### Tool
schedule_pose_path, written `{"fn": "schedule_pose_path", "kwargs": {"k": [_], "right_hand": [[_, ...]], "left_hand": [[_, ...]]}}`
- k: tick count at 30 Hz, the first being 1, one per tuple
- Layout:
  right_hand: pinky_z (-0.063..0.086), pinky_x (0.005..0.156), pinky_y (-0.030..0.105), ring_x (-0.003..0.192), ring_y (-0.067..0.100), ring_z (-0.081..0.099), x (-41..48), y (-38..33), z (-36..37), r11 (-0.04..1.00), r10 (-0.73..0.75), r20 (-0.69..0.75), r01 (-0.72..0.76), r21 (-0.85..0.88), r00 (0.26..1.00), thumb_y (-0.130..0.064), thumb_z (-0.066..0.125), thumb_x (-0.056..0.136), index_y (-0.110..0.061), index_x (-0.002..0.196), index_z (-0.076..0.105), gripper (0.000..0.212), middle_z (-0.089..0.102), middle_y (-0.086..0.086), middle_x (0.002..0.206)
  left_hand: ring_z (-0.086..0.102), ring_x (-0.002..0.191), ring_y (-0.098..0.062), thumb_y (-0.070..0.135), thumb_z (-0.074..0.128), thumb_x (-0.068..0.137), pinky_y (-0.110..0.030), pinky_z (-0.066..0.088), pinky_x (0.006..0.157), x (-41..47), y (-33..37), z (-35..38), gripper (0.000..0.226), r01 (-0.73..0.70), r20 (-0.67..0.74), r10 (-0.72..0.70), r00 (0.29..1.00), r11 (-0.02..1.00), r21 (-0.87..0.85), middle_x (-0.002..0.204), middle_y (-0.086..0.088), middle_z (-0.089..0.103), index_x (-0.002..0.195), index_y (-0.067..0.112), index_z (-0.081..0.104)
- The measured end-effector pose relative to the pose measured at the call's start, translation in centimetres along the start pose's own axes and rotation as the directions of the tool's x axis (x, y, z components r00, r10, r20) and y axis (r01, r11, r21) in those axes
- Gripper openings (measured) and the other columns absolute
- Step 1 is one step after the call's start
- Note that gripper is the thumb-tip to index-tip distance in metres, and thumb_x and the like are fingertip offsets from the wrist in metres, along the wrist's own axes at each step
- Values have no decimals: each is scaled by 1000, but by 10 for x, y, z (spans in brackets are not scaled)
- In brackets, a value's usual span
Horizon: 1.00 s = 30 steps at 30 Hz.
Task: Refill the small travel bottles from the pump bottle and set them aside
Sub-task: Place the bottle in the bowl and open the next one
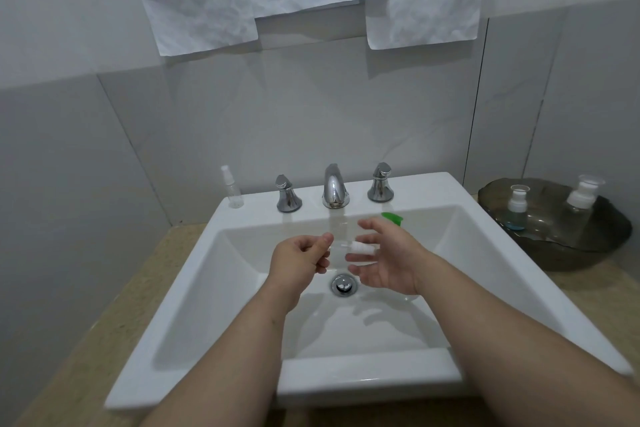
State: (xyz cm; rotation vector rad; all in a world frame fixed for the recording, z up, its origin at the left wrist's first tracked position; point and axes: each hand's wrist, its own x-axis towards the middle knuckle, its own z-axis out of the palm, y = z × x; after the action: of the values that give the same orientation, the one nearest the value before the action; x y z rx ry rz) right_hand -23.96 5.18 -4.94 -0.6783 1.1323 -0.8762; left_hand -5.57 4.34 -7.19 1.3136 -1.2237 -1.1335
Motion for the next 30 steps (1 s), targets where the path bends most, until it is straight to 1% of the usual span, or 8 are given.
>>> {"fn": "schedule_pose_path", "kwargs": {"k": [3, 5, 7, 9, 14, 21, 26, 30], "right_hand": [[48, 45, 25, 59, 26, 62, 6, 2, -1, 997, 57, -14, -57, -42, 998, -65, 48, 101, -7, 116, 59, 61, 76, 19, 89], [46, 41, 23, 52, 18, 58, 6, 4, 0, 997, 39, -14, -40, -70, 999, -47, 52, 106, -7, 108, 60, 41, 72, 13, 75], [46, 48, 23, 54, 16, 56, 4, 3, 1, 999, 7, 32, -5, -53, 999, -14, 57, 103, -7, 102, 59, 8, 65, 10, 77], [47, 58, 29, 60, 21, 56, 1, 0, -2, 1000, -19, 65, 18, 16, 998, 1, 57, 90, -7, 98, 56, 11, 57, 11, 82], [45, 52, 27, 56, 20, 53, 4, 1, -1, 999, 42, 48, -43, 7, 998, -35, 66, 96, -10, 110, 57, 29, 63, 15, 86], [14, 41, 20, 48, 10, 22, 7, -5, -7, 982, 33, -20, -36, -186, 999, -49, 43, 105, -12, 88, 63, 46, 39, -5, 58], [7, 51, 23, 49, 11, 18, -7, -25, -14, 974, -162, 104, 142, 176, 981, -43, 38, 91, -15, 72, 58, 39, 32, -4, 62], [12, 43, 21, 49, 9, 26, -4, -35, -21, 810, -408, -148, 432, 397, 901, -33, 45, 104, -17, 96, 61, 23, 47, -4, 69]], "left_hand": [[58, 56, -13, 28, 74, 94, -27, 54, 63, 0, 1, 0, 27, 0, -4, 0, 1000, 1000, -5, 65, -1, 65, 85, 3, 73], [58, 56, -12, 29, 74, 94, -25, 54, 62, -1, 1, 0, 27, -3, -8, 3, 1000, 1000, 2, 66, -2, 65, 86, 3, 73], [58, 55, -11, 30, 74, 94, -24, 53, 61, 0, 1, 1, 28, -7, -13, 7, 1000, 1000, 15, 68, -3, 65, 85, 3, 72], [58, 56, -11, 30, 74, 94, -25, 53, 61, 0, 1, 0, 29, -6, -16, 6, 1000, 1000, 24, 69, -3, 66, 85, 3, 72], [58, 58, -13, 33, 74, 94, -27, 54, 65, 0, 1, -1, 31, 4, -24, -3, 1000, 1000, 20, 71, -3, 66, 86, 4, 73], [53, 57, -16, 38, 67, 98, -31, 50, 64, 4, 2, -3, 35, 80, -128, -84, 988, 996, -33, 67, 0, 62, 89, 5, 73], [51, 57, -17, 34, 63, 101, -32, 45, 63, 5, 1, -2, 31, 115, -98, -115, 989, 993, -12, 68, -2, 60, 89, 6, 70], [56, 60, -17, 28, 64, 101, -31, 48, 64, 4, 1, 2, 26, 155, 12, -155, 988, 986, -58, 78, -5, 66, 103, 3, 68]]}}
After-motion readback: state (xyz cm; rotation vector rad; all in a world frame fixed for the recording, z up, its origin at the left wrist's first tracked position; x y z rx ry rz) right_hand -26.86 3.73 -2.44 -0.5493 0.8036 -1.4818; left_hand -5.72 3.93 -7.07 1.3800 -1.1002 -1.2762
